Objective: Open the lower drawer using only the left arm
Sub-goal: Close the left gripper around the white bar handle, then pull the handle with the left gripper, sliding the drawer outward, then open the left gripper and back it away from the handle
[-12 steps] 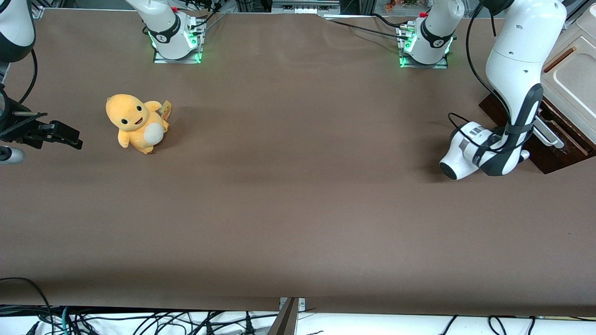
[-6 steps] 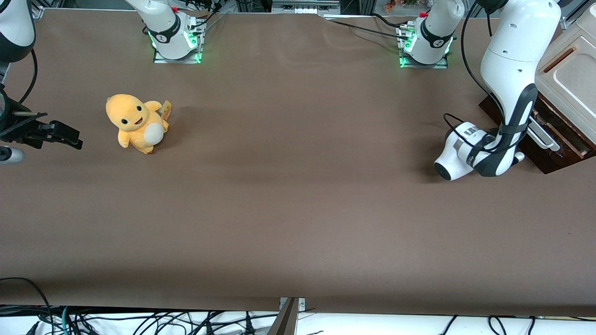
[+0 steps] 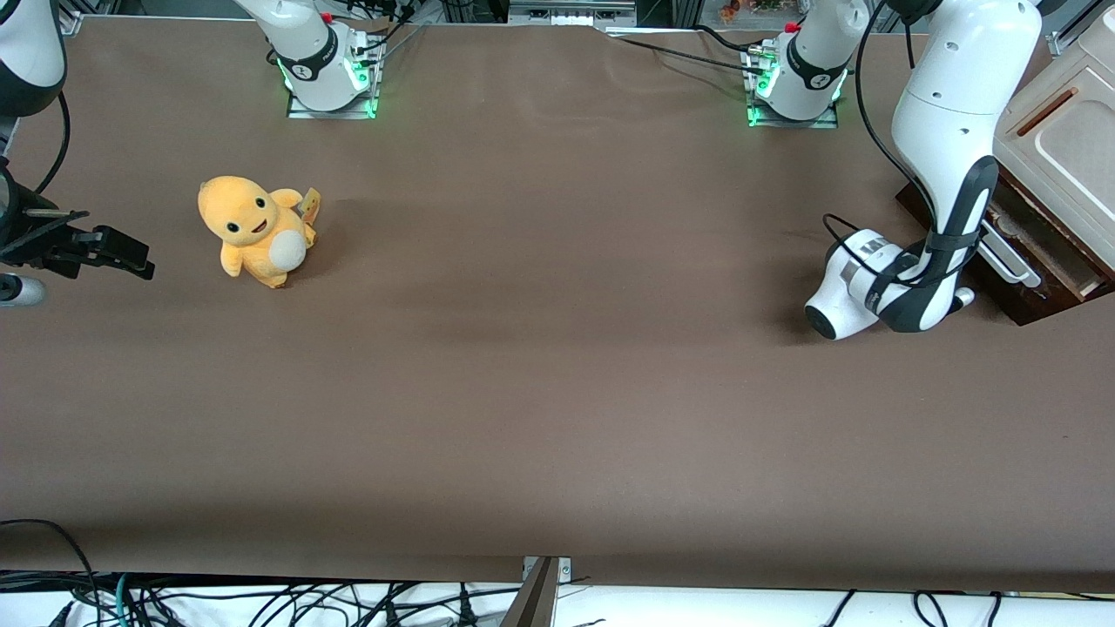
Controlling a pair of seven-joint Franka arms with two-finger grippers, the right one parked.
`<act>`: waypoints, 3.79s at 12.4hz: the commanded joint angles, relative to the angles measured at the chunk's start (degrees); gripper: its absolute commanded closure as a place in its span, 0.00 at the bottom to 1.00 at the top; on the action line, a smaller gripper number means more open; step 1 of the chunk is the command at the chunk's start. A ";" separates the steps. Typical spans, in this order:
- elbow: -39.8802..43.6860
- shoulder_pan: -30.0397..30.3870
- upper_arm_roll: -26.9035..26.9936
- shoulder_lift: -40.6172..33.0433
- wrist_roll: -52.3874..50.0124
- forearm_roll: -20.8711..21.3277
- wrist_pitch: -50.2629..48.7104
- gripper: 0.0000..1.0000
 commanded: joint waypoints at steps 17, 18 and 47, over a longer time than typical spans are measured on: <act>4.69 -5.64 -0.11 1.30 1.71 -5.96 -3.48 1.00; 5.13 -5.64 -0.11 1.39 2.50 -5.96 -4.19 1.00; 25.85 -7.84 -1.68 -3.18 34.13 -26.43 -3.67 0.00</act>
